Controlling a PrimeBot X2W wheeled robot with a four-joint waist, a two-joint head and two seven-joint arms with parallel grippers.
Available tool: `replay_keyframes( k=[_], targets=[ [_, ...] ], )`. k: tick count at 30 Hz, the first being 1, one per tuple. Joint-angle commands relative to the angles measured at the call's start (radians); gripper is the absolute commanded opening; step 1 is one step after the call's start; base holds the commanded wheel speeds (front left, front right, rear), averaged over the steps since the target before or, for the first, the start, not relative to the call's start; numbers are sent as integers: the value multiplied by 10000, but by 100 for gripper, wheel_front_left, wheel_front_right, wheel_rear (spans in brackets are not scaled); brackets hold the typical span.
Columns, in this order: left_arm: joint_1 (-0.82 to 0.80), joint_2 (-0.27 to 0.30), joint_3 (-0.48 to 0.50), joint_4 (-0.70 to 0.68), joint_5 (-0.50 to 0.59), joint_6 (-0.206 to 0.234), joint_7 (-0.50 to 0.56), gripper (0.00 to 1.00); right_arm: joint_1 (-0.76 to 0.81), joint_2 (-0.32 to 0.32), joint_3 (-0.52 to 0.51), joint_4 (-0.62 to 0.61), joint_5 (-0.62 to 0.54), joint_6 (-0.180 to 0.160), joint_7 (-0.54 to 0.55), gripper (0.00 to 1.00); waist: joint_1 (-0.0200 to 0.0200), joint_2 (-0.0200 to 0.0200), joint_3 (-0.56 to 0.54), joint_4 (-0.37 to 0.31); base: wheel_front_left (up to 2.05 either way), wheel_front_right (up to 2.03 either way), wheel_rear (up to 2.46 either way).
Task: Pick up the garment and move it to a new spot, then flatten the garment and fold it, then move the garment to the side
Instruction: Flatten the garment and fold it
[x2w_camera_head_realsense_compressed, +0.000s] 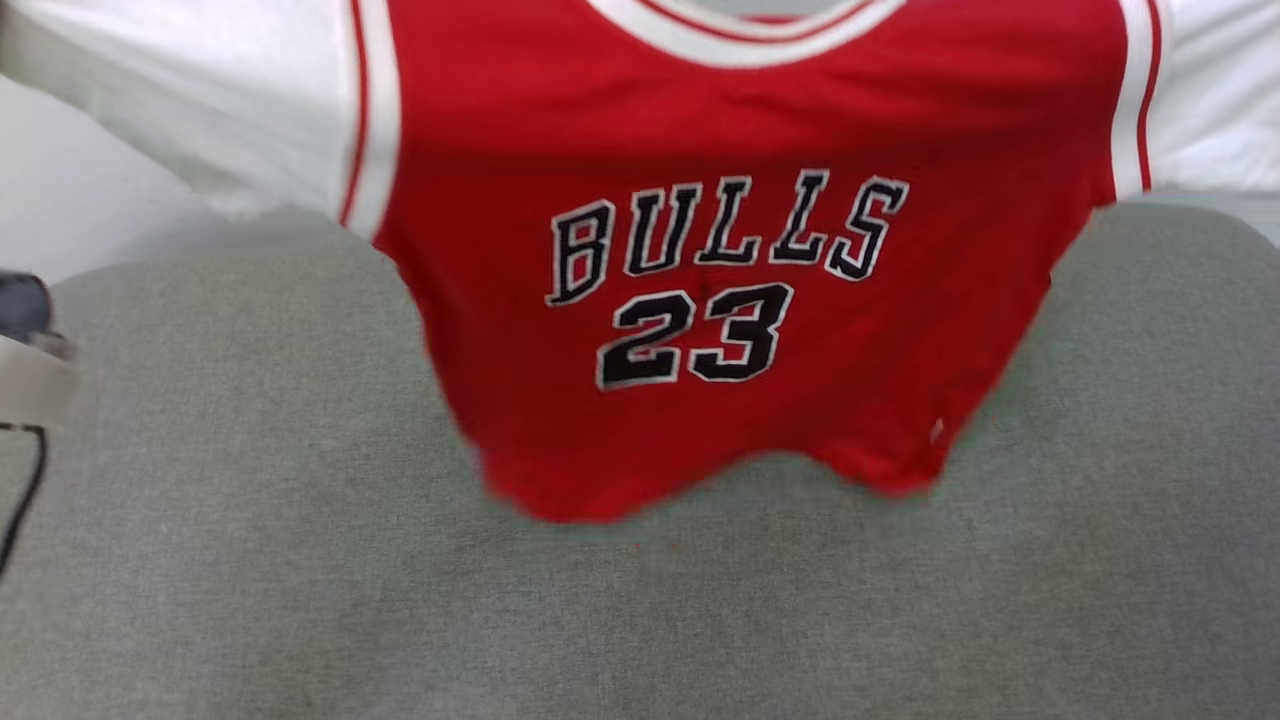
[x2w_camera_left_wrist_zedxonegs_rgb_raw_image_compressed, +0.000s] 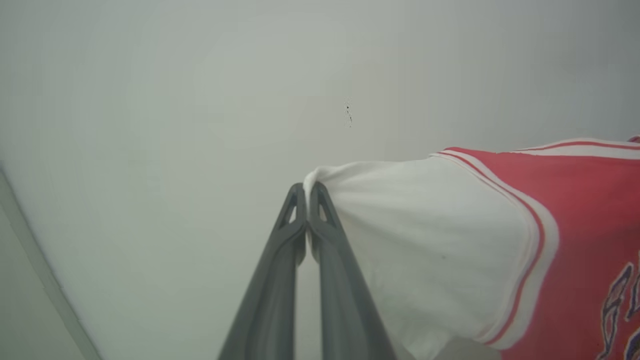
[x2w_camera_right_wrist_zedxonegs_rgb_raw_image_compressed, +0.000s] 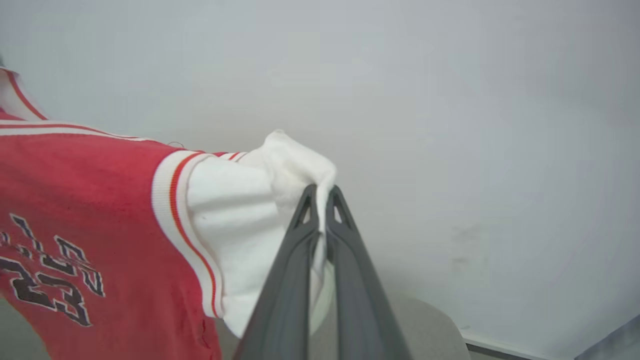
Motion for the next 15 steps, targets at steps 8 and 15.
replay_keyframes(
  k=[8,15],
  targets=[
    [-614,291,605,36,-181,-187,-196,0,-487,272,-128,-313,262,-7,-528,0,1,0,-146,-132,0,0,0],
    [-1396,210,590,659,-181,-622,-352,0,-1142,253,31,-304,85,-7,-1080,0,1,0,447,-185,0,0,0]
  ],
)
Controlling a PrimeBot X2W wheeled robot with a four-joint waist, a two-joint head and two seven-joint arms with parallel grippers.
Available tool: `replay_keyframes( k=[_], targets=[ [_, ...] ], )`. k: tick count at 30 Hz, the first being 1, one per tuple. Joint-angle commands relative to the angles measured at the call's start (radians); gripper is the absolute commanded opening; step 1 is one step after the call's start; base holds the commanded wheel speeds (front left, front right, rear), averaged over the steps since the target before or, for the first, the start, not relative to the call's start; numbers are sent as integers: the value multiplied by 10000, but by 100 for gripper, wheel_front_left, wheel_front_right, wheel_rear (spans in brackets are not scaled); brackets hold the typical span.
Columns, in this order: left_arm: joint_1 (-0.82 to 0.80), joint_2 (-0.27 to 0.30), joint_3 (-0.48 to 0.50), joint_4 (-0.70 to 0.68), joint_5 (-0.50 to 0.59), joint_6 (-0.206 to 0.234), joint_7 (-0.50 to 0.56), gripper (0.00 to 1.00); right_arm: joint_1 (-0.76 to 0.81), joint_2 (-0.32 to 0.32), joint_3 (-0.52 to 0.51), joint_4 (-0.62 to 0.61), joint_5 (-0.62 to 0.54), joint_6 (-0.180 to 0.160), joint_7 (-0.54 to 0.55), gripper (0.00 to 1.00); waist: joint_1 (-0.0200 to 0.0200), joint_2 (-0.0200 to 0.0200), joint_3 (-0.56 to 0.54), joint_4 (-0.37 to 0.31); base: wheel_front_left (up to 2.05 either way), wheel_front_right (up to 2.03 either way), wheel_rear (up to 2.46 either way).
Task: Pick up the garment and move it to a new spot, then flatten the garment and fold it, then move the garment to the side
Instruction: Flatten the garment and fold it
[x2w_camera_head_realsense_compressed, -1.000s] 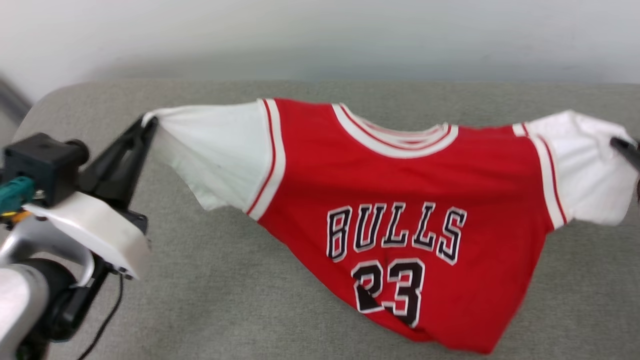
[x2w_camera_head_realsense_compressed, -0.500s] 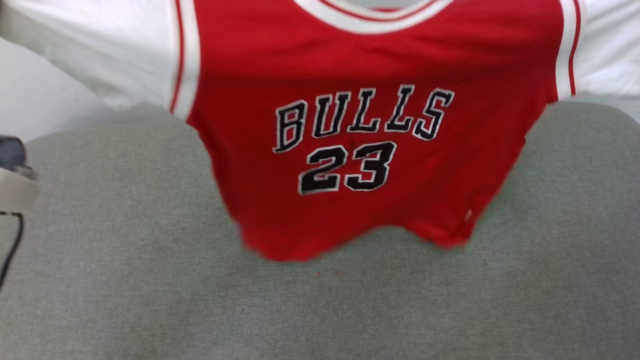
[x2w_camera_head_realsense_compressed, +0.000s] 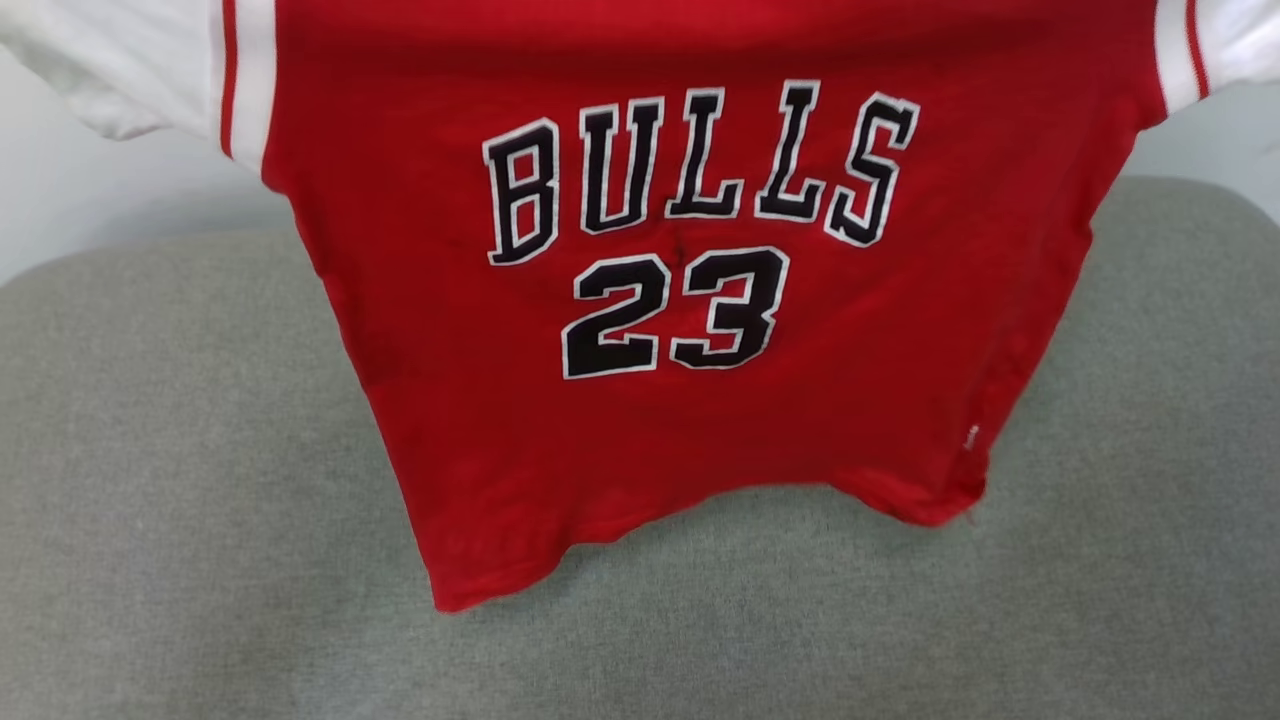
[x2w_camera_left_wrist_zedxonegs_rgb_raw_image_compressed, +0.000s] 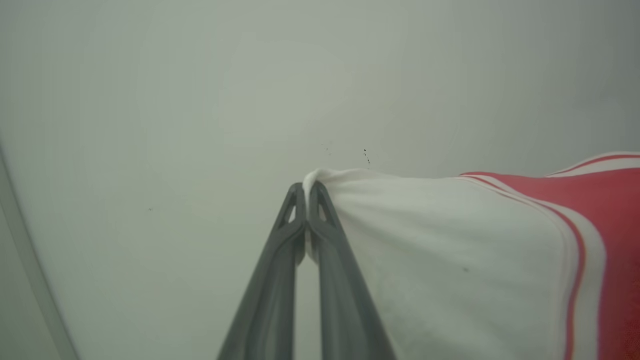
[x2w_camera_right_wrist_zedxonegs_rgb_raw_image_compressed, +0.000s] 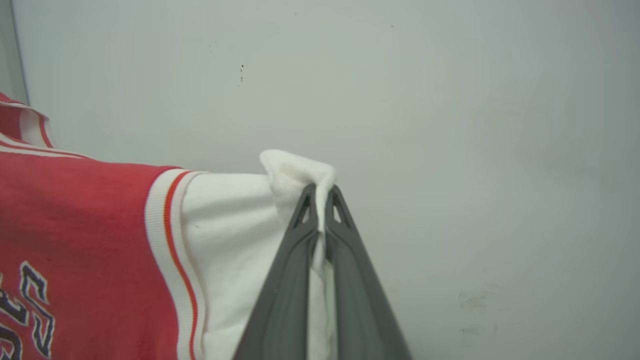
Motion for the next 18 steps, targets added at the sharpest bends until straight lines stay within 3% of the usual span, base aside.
replay_keyframes(
  k=[1,7,18],
  targets=[
    [-164,-84,-24,106,7,-65,-37,0,-197,16,-7,54,-63,-7,-76,0,0,-1,294,-12,0,0,0],
    [-1709,-328,-377,1214,227,-811,-152,0,-1403,16,280,513,-319,-7,-476,0,0,-1,1549,44,0,0,0],
    [-6360,-1845,-1246,4495,1232,-1962,-667,0,-5010,591,955,3012,-1235,-7,-2185,0,0,-1,3780,85,0,0,0]
  ],
)
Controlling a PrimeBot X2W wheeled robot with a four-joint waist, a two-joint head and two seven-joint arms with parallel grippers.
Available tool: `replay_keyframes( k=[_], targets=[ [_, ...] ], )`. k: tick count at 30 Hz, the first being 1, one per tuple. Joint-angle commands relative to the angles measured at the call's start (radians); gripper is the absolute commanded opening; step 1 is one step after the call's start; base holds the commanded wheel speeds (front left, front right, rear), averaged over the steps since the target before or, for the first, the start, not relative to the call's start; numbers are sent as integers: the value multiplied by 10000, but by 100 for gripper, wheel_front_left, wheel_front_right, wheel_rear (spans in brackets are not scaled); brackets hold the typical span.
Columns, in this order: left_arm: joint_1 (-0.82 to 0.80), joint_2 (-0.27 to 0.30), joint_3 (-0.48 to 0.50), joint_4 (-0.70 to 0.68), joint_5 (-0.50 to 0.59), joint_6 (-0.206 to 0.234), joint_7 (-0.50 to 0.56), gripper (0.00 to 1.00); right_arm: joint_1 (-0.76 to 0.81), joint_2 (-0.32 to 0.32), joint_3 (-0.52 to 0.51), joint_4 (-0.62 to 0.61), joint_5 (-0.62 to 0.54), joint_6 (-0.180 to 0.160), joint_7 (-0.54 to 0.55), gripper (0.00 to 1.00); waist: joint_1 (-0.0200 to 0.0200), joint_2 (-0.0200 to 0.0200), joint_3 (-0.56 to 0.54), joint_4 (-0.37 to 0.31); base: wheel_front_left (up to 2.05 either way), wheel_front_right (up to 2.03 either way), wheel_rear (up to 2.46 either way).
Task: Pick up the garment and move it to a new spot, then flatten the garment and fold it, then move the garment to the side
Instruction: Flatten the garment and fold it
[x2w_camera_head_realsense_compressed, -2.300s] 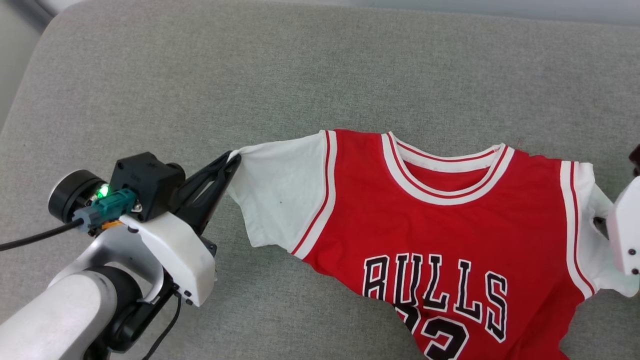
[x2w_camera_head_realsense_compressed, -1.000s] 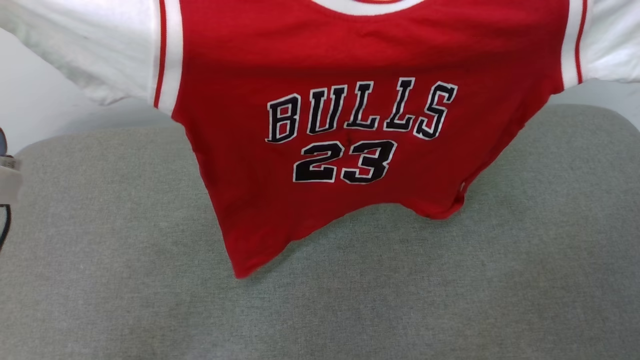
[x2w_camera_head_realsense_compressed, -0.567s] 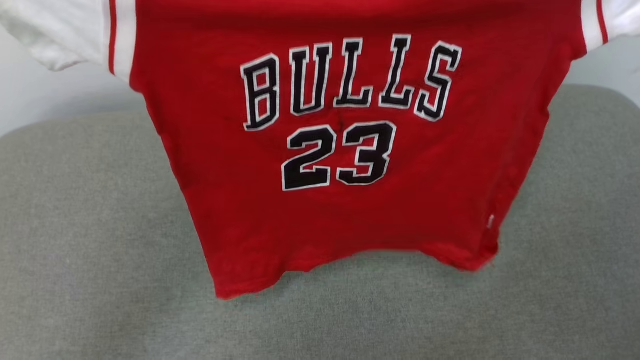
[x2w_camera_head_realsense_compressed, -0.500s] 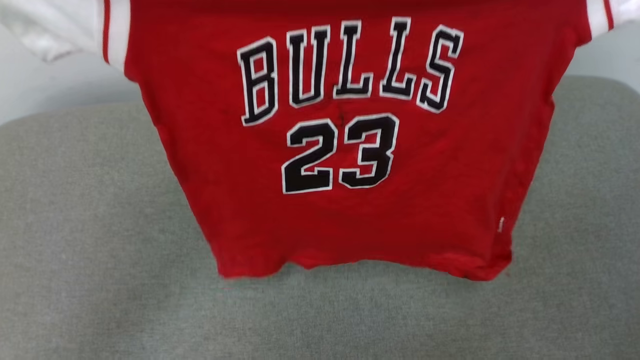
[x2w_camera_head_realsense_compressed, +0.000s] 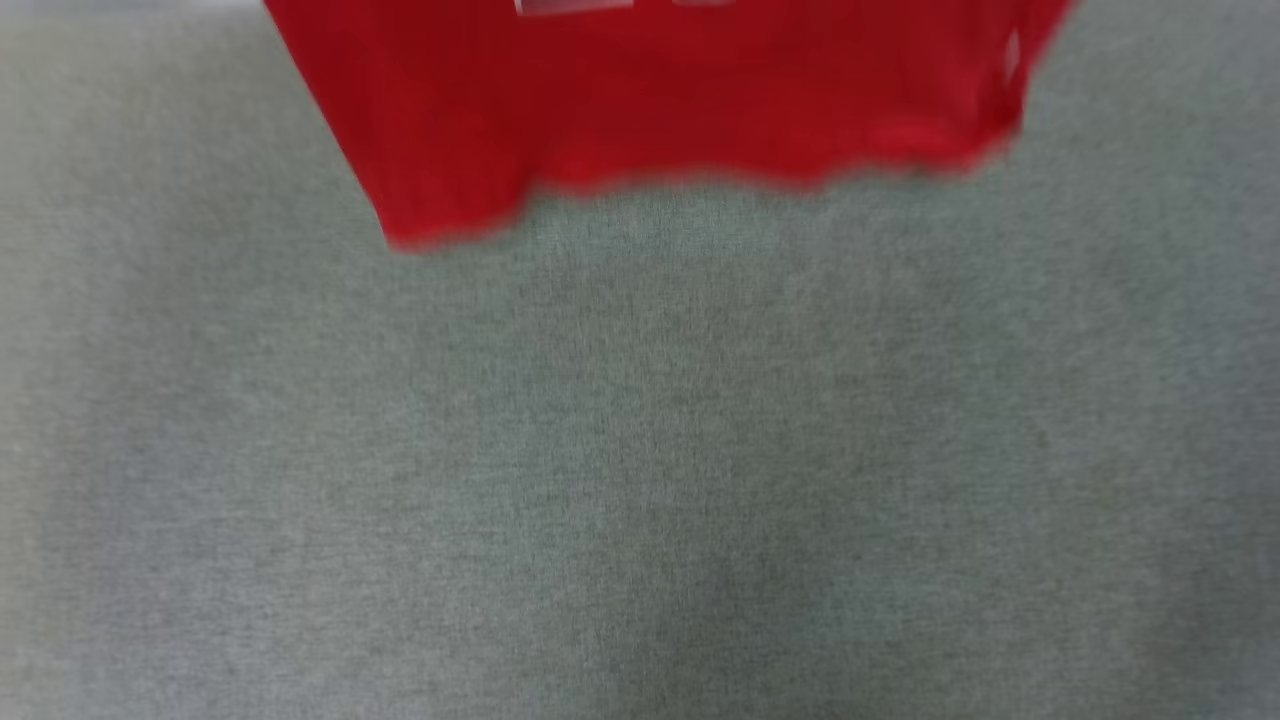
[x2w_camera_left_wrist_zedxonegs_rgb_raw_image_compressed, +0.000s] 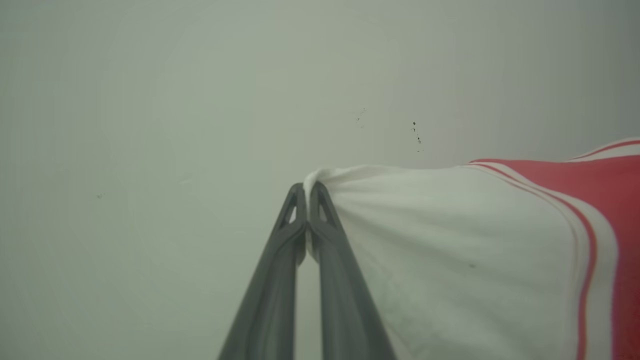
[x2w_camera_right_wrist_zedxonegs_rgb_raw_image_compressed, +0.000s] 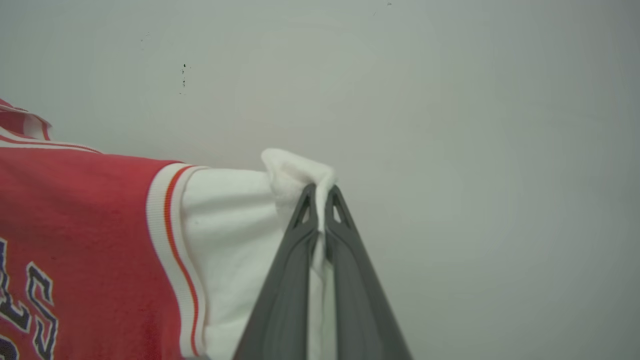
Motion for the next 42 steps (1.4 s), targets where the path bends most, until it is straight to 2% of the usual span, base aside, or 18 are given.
replay_keyframes(
  k=[1,9,14,18,25,30,35,39,42],
  targets=[
    [-354,-99,-36,266,101,-57,-81,0,-366,128,19,231,-97,-8,-175,0,-2,-1,671,27,0,0,0],
    [-2916,-1310,-296,2646,525,-450,-1073,0,-2583,437,293,2465,-957,-8,-1412,0,-2,-1,1978,279,0,0,0],
    [-3295,-2080,-778,3748,671,-819,-1639,0,-2717,533,701,3370,-1334,-7,-2163,0,-2,-1,2370,599,0,0,0],
    [-2735,-2556,-1168,4387,728,-1064,-2019,0,-2206,677,764,4038,-1115,-8,-2676,0,-2,-1,2361,742,0,0,0],
    [-572,-3112,-1880,4882,685,-1367,-2354,0,-272,957,1139,4880,-731,-7,-3457,0,-2,-1,1600,912,0,0,0],
    [1593,-3337,-2281,4731,508,-1369,-2475,0,1679,809,1416,4745,146,-7,-3484,0,-2,-1,597,1028,0,0,0],
    [4093,-3457,-2635,4095,160,-1003,-2472,0,4213,132,1856,3945,1260,-8,-3336,0,-2,-1,-579,1242,0,0,0],
    [6176,-3296,-2732,3469,-407,-695,-2265,0,6371,-218,1928,3087,2677,-7,-2964,0,-2,-1,-1381,1331,0,0,0],
    [7563,-3067,-2675,2991,-811,-405,-2239,0,7757,-783,2051,2553,3197,-8,-2747,0,-2,-1,-1850,1341,0,0,0]
  ],
)
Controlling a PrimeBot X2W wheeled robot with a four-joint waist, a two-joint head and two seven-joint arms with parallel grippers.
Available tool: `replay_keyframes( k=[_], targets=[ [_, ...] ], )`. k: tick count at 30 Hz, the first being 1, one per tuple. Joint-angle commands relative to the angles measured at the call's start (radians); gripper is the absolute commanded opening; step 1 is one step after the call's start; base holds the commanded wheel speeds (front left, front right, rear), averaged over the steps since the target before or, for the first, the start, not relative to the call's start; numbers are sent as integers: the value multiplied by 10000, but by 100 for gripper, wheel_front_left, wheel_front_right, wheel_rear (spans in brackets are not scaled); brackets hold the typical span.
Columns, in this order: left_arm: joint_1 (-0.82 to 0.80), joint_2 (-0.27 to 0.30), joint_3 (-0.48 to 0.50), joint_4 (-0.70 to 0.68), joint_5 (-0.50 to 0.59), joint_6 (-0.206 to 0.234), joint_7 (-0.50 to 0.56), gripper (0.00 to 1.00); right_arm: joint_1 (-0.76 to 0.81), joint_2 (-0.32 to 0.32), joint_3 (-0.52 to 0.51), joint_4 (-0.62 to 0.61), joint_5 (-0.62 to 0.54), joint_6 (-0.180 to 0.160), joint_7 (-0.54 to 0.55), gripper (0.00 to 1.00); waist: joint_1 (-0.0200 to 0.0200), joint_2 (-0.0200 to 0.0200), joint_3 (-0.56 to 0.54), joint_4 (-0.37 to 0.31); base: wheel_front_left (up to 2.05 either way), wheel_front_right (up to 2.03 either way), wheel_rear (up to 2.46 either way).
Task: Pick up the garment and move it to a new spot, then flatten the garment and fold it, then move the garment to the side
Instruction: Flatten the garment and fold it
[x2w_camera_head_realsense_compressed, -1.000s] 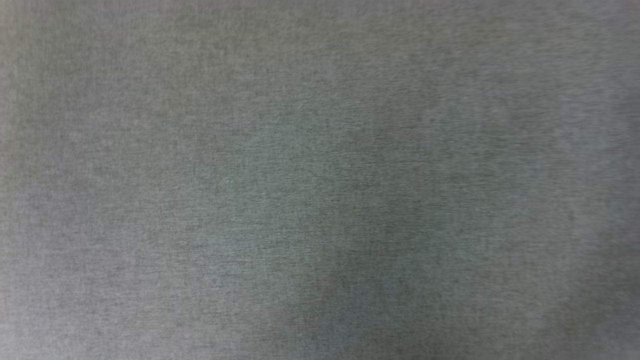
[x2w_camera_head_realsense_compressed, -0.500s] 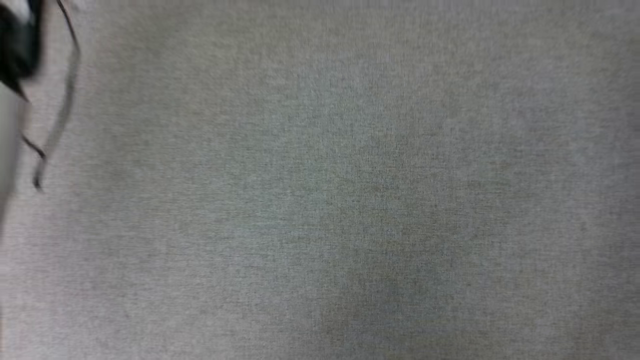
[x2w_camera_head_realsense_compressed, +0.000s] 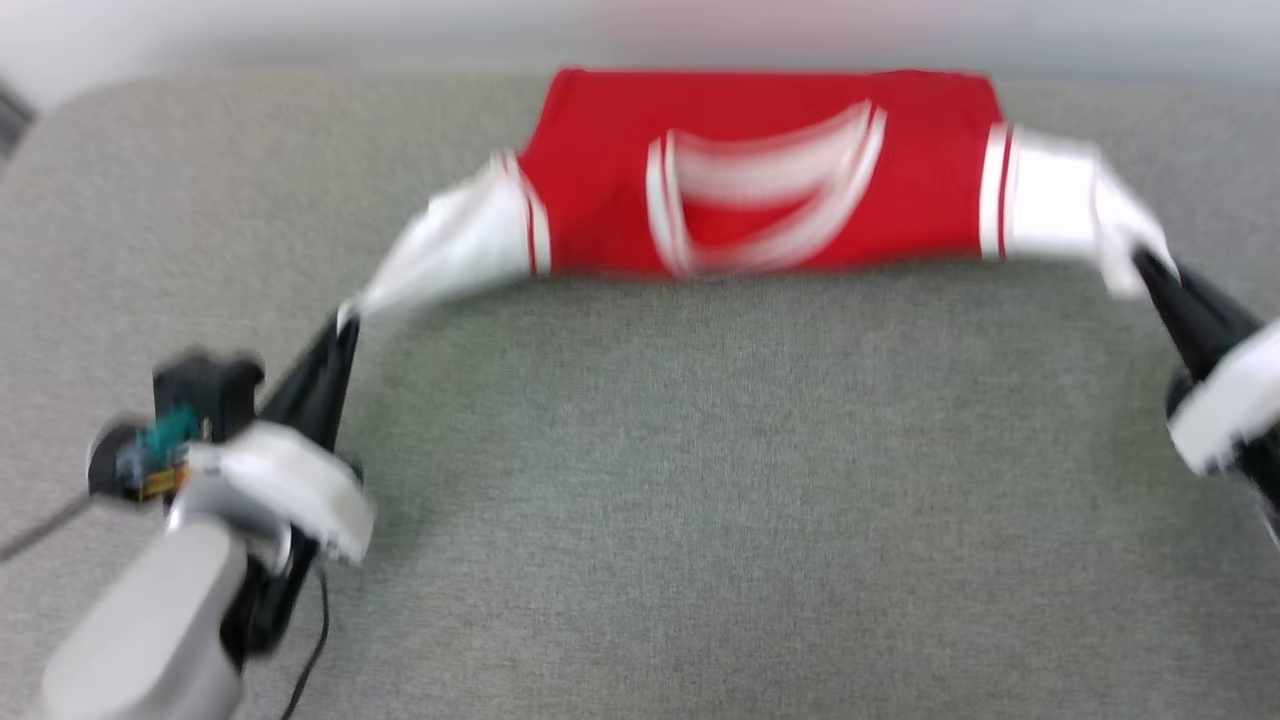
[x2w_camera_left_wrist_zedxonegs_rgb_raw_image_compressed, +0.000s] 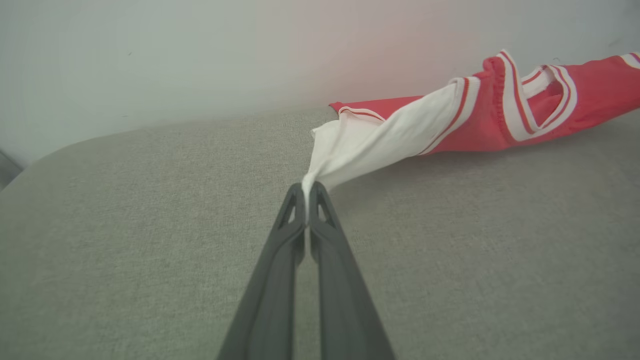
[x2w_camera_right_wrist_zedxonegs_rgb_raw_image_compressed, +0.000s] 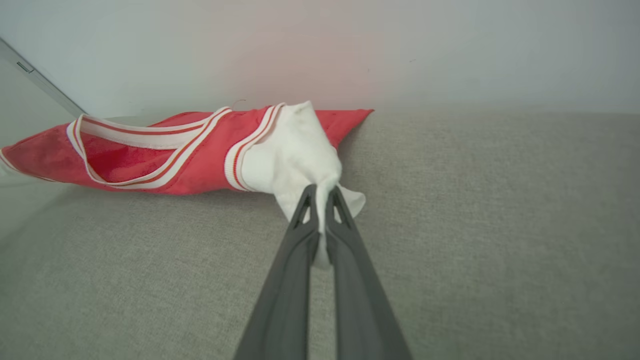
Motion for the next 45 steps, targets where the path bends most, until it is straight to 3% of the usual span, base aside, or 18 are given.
replay_keyframes(
  k=[1,10,18,24,30,31,32,38,42,45],
  targets=[
    [535,193,64,-157,-94,153,-25,0,589,-271,-8,-177,149,-9,48,0,2,0,-684,118,0,0,0],
    [3491,1060,-99,-1221,-777,766,473,0,3318,-1549,712,-951,-224,-12,-55,0,2,0,-1657,54,0,0,0],
    [4965,1511,-205,-1939,-1068,1246,665,0,4370,-2294,1119,-1309,-448,-13,-363,0,2,0,-2123,-138,0,0,0],
    [5652,1424,-395,-2370,-1119,1499,640,0,5015,-2918,1757,-1793,-762,-13,-482,0,2,0,-2211,-260,0,0,0],
    [5722,1284,-468,-2566,-1198,1520,640,0,5455,-3136,1979,-1976,-454,-10,-377,0,2,0,-2155,-288,0,0,0],
    [5670,1299,-440,-2604,-1204,1531,642,0,5393,-3194,1957,-1997,-413,-12,-385,13,2,0,-2118,-291,0,0,0],
    [5609,1306,-424,-2653,-1206,1542,654,0,5335,-3188,1906,-2005,-288,-12,-378,99,2,0,-2080,-289,0,0,0],
    [5364,1475,-477,-3152,-1093,1504,867,0,4806,-3411,1583,-2573,434,-9,28,100,2,0,-1744,-121,0,0,0],
    [5167,1667,-627,-3976,-927,1509,1231,0,4207,-3527,744,-2703,504,-9,821,100,2,0,-1328,203,0,0,0],
    [4973,1767,-756,-4908,-772,1575,1592,0,3457,-3201,69,-2942,537,-7,1683,100,2,0,-878,599,0,0,0]
  ],
)
